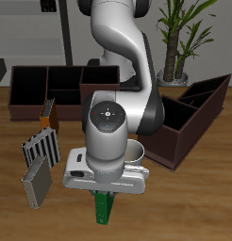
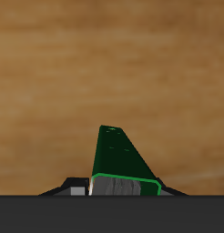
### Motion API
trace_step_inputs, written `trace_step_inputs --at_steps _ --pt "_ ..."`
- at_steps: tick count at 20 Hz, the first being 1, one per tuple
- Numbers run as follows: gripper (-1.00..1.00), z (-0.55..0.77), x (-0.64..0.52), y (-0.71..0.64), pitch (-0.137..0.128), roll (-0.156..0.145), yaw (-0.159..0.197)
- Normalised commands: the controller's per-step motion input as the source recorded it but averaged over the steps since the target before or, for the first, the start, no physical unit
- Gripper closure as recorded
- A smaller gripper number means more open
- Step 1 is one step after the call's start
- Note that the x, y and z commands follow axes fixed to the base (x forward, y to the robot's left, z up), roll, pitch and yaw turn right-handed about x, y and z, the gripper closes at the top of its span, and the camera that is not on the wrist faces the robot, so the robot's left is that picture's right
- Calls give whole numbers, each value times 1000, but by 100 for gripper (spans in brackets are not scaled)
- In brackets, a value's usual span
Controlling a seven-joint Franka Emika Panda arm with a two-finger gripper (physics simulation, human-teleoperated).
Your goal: Place the green book into the left desk caddy's right compartment
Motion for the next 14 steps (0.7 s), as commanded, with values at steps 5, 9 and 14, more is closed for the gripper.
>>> trace_step_inputs --at_steps 5,9,14 --pt "100 626 -199 96 -58 -5 -17" --pt "100 925 -343 224 -79 6 21" --pt "100 1098 -490 182 -79 -25 21"
